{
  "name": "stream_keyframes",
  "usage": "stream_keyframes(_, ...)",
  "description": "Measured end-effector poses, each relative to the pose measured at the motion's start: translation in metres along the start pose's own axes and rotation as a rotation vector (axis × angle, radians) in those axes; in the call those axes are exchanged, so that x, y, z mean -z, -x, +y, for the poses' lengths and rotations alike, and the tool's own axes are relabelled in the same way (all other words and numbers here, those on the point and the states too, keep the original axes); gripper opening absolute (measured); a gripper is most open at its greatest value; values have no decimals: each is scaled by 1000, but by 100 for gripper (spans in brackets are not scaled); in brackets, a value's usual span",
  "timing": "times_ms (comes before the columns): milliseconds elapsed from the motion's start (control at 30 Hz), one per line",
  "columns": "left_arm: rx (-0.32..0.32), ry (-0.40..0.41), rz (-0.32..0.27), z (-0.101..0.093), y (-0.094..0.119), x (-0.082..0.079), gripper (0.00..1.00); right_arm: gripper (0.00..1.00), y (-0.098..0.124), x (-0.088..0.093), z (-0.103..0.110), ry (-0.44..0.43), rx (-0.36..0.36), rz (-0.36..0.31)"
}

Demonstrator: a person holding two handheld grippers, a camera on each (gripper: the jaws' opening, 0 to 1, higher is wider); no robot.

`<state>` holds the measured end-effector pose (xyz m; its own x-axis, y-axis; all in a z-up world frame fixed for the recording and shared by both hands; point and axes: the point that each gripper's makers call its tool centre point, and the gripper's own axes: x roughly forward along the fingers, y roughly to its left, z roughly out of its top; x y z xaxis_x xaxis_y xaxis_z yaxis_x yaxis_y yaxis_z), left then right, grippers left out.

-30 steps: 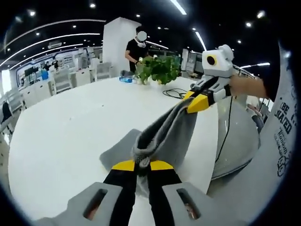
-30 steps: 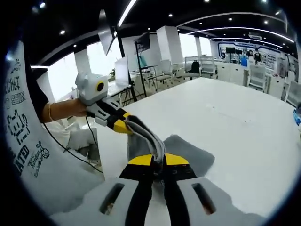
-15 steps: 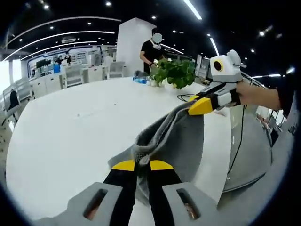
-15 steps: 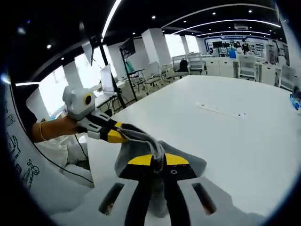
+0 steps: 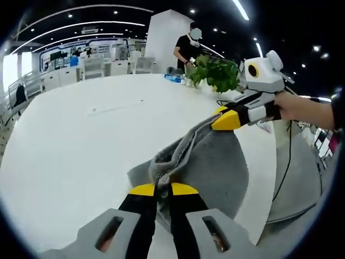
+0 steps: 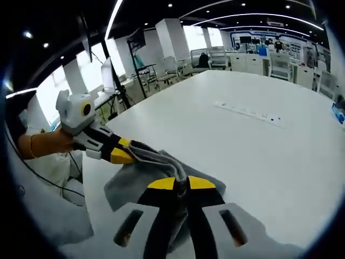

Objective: Fold the towel on the table until its edges align and the towel forms a compact rectangular stack.

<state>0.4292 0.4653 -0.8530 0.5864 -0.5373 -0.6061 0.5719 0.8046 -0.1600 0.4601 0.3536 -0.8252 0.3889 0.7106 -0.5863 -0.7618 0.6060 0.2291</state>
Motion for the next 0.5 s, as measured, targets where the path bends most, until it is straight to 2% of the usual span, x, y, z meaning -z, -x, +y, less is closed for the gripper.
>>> stream_keyframes(233,8,31,-11,6,-10,0,8,4,-13,12,-18,-6,15,28)
stream_keyframes(500,-6,73,30,13,-25,9,8,5,-28,23,-27,7,28,54)
